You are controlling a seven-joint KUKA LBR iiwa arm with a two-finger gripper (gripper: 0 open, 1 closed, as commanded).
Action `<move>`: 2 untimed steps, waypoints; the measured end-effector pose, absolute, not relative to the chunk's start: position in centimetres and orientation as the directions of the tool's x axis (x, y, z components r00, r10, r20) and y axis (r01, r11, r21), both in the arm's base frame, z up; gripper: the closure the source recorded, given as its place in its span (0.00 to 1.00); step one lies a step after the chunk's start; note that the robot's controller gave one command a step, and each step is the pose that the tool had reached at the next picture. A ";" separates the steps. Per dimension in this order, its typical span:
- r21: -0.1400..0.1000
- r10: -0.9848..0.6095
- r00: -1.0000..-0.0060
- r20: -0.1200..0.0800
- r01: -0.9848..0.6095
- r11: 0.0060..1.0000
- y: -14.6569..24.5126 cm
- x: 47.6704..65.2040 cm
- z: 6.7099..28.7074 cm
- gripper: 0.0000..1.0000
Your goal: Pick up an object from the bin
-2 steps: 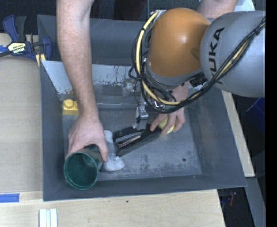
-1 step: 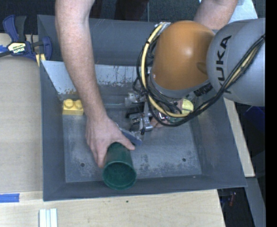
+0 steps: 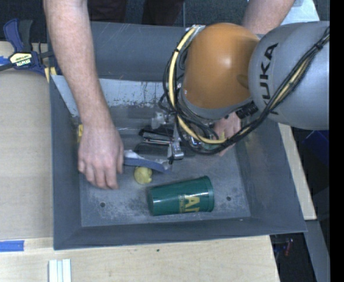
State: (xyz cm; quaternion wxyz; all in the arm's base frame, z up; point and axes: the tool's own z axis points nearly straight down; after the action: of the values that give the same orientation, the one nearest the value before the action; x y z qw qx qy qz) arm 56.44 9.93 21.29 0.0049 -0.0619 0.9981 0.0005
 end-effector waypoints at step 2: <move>-0.003 -0.365 -0.931 -0.006 -0.365 0.931 2.9 55.4 14.9 1.00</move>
Offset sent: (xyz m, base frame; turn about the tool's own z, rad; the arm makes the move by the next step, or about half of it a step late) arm 0.0000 0.0000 0.0000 0.0000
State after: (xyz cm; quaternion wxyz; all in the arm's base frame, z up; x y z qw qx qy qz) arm 55.40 2.88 14.91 0.0033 -0.1855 0.9826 -0.0007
